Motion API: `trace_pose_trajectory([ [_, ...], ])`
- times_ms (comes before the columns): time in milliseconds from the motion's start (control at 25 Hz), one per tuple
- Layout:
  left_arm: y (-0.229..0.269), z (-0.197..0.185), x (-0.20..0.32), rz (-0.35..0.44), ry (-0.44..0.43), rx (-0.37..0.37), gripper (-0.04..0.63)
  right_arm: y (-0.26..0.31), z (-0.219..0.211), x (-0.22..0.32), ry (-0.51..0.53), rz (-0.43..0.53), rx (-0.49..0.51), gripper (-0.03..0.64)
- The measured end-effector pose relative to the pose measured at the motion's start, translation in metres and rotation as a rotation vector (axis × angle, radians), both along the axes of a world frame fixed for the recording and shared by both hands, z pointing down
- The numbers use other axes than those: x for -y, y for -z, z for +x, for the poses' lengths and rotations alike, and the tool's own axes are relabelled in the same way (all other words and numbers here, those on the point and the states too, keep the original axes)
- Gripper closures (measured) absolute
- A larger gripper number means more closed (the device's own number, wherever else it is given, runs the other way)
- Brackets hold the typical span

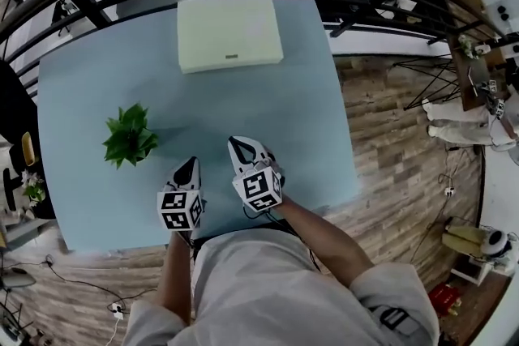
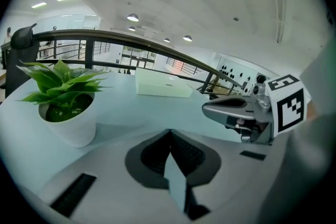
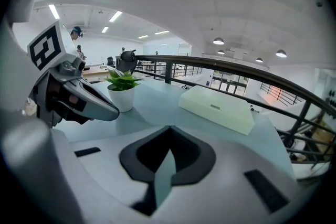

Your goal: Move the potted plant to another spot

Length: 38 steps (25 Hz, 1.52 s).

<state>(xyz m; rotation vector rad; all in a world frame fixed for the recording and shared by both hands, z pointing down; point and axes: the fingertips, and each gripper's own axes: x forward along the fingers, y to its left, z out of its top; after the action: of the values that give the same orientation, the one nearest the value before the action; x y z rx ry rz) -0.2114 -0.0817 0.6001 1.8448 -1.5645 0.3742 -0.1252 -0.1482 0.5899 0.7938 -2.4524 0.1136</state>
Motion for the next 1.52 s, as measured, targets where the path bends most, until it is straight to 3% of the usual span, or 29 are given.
trace_pose_trajectory([
  [320,0.023,0.035,0.014,0.043,-0.044,-0.001,0.583,0.03,0.031,0.01,-0.06,0.031,0.074,0.614],
  [840,0.088,0.052,0.042,0.186,-0.035,0.03,0.583,0.117,0.065,0.043,-0.135,0.136,0.228,0.614],
  [1280,0.169,0.063,0.069,0.375,-0.015,0.06,0.583,0.19,0.091,0.072,-0.154,0.246,0.292,0.614],
  [1520,0.204,0.069,0.077,0.447,-0.026,0.089,0.583,0.228,0.102,0.083,-0.189,0.356,0.247,0.614],
])
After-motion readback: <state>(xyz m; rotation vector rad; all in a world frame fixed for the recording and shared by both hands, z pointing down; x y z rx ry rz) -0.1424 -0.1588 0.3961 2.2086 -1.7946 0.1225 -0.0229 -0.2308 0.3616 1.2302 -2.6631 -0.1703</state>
